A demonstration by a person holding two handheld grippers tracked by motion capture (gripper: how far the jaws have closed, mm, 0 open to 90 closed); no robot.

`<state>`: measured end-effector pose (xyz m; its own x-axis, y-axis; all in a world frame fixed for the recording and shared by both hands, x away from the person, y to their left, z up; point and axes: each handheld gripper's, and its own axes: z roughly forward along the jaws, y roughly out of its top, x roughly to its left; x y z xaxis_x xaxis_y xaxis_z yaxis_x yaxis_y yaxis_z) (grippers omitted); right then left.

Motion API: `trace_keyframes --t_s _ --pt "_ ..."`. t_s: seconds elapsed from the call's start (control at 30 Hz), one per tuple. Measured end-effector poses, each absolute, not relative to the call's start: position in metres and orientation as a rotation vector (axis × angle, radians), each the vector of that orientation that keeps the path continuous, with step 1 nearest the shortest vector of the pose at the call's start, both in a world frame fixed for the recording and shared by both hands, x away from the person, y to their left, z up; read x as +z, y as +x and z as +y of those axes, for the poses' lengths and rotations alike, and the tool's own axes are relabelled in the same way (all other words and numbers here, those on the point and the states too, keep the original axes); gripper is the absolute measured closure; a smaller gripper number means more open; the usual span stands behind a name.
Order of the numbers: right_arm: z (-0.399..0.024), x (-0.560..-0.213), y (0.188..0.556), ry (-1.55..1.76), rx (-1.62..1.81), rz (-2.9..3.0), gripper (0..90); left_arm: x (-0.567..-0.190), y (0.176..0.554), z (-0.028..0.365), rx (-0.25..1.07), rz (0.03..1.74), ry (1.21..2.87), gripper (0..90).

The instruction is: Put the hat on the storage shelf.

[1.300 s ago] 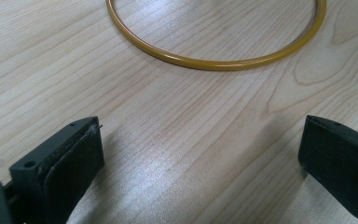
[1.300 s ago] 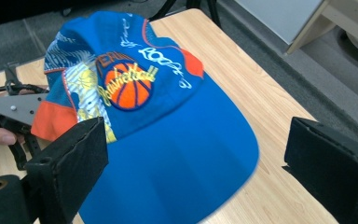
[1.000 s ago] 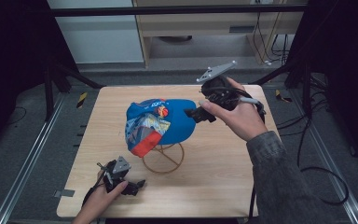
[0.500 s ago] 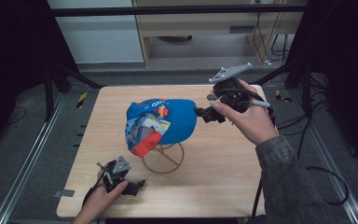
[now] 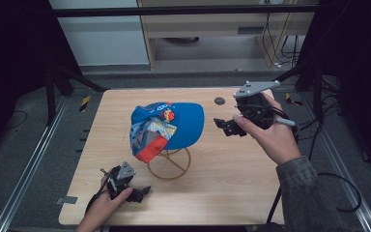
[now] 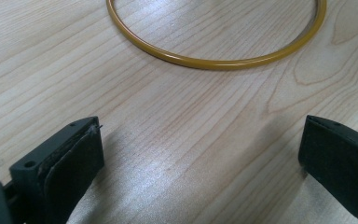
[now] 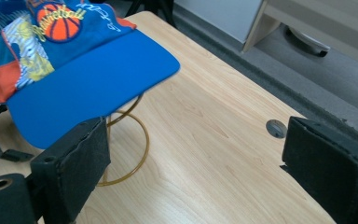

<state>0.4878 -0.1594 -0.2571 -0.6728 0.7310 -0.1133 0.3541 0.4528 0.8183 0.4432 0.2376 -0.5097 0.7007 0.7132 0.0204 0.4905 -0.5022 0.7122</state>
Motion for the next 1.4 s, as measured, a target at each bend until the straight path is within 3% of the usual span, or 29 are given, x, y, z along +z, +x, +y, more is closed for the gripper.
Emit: trace_keyframes --t_s 1.4 --pt "-0.183 -0.42 0.483 1.102 1.041 2.239 12.8 -0.51 0.443 0.238 0.405 0.913 2.209 0.0"
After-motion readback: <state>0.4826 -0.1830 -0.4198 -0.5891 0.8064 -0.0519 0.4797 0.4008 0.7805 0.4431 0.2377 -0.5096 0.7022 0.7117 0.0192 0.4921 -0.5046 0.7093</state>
